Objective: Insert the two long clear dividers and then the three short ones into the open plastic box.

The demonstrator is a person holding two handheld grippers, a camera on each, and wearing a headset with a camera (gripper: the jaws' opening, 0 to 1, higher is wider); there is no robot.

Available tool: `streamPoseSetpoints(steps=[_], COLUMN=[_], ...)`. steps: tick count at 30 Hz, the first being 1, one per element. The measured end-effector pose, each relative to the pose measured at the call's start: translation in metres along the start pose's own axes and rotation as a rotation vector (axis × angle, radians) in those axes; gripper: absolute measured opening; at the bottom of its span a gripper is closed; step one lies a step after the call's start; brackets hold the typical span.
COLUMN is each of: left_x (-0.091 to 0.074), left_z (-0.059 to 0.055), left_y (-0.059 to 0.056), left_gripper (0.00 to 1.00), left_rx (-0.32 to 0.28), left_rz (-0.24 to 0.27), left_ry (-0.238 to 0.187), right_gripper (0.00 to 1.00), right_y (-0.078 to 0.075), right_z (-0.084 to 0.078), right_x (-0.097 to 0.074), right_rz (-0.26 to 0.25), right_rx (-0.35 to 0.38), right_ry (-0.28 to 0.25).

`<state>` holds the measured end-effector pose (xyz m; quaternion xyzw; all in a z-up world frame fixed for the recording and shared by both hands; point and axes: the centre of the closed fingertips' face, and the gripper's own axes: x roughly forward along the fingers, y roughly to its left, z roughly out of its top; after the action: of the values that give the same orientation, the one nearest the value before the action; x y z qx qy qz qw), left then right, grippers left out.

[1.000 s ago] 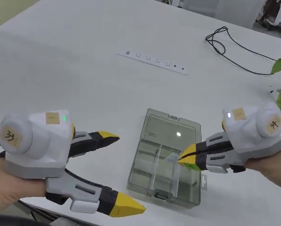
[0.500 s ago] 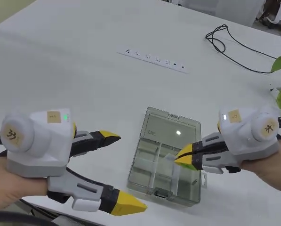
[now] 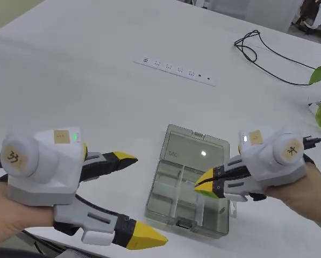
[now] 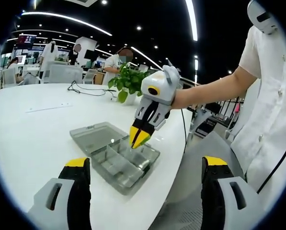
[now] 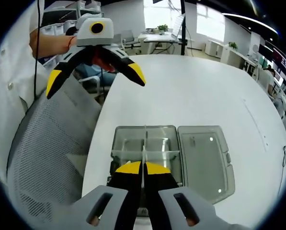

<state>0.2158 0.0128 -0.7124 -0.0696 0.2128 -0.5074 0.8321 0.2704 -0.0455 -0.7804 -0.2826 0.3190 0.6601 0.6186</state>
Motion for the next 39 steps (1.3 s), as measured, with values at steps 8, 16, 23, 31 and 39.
streamPoseSetpoints(steps=[8, 16, 23, 31, 39], left_x=[0.000, -0.001, -0.001, 0.000, -0.002], left_z=[-0.001, -0.001, -0.001, 0.000, 0.000], left_y=[0.001, 0.002, 0.002, 0.002, 0.000], left_gripper=[0.99, 0.99, 0.98, 0.99, 0.99], left_rx=[0.001, 0.001, -0.002, 0.000, 0.005], left_rz=[0.001, 0.002, 0.003, -0.001, 0.002], left_ry=[0.002, 0.001, 0.002, -0.002, 0.004], right_gripper=[0.03, 0.03, 0.03, 0.03, 0.06], right_y=[0.000, 0.000, 0.000, 0.000, 0.002], right_z=[-0.010, -0.018, -0.022, -0.023, -0.023], right_x=[0.014, 0.023, 0.026, 0.026, 0.023], right_rz=[0.006, 0.012, 0.009, 0.003, -0.004], right_rx=[-0.008, -0.030, -0.052, -0.049, -0.020], right_ry=[0.062, 0.113, 0.150, 0.150, 0.135])
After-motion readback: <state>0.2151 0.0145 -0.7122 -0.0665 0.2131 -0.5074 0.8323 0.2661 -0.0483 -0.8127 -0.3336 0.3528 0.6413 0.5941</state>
